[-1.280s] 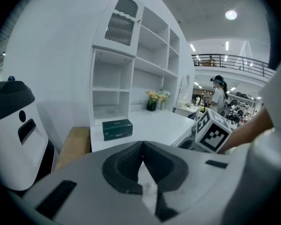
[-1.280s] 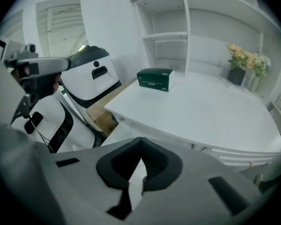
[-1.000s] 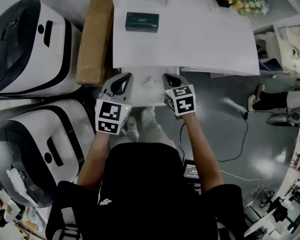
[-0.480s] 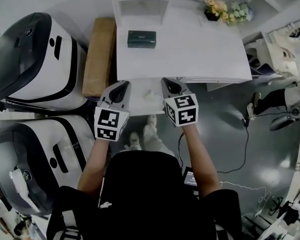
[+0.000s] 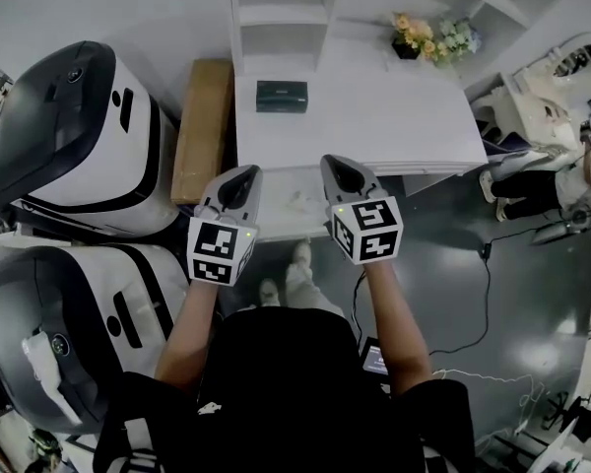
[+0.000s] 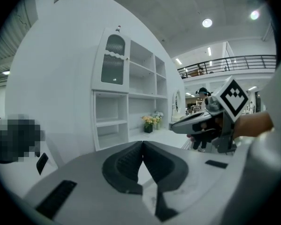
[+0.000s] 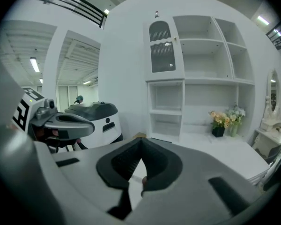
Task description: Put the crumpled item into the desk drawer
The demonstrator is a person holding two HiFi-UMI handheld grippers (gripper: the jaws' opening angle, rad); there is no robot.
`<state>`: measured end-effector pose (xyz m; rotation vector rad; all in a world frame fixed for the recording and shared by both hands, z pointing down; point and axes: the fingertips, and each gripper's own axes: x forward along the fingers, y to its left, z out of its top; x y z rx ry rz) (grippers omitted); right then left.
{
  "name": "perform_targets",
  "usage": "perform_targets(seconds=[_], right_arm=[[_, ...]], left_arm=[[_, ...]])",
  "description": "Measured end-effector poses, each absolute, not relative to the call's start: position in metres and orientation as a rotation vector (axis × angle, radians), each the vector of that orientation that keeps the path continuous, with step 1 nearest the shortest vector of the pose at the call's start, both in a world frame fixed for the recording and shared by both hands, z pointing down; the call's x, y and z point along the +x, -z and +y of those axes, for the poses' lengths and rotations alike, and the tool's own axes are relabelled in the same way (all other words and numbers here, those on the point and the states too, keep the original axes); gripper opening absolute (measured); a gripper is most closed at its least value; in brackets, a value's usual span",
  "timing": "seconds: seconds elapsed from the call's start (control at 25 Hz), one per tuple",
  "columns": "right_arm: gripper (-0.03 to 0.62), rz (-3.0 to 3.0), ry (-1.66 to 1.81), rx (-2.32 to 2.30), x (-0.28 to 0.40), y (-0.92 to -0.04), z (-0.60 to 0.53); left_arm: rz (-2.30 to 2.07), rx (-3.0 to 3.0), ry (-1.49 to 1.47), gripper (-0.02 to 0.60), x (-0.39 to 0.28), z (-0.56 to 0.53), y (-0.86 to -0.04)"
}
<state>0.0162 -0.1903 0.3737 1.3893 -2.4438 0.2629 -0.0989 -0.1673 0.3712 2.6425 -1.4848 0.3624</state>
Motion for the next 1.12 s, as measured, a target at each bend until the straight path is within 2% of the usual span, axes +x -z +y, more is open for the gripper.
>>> perform_targets(seconds=[0.68, 1.12], right_arm=[[-0.005, -2.540, -0.114, 1.477, 0.004, -0.308, -0.146], [-0.005, -2.588, -0.054, 1.490, 0.020, -0.278, -0.126]], left_arm=[[-1.494, 2.757, -0.240, 0.006, -0.097, -0.131, -0.314], [-1.546, 2.795, -0.197, 0.006, -0.081, -0.118, -0.286]])
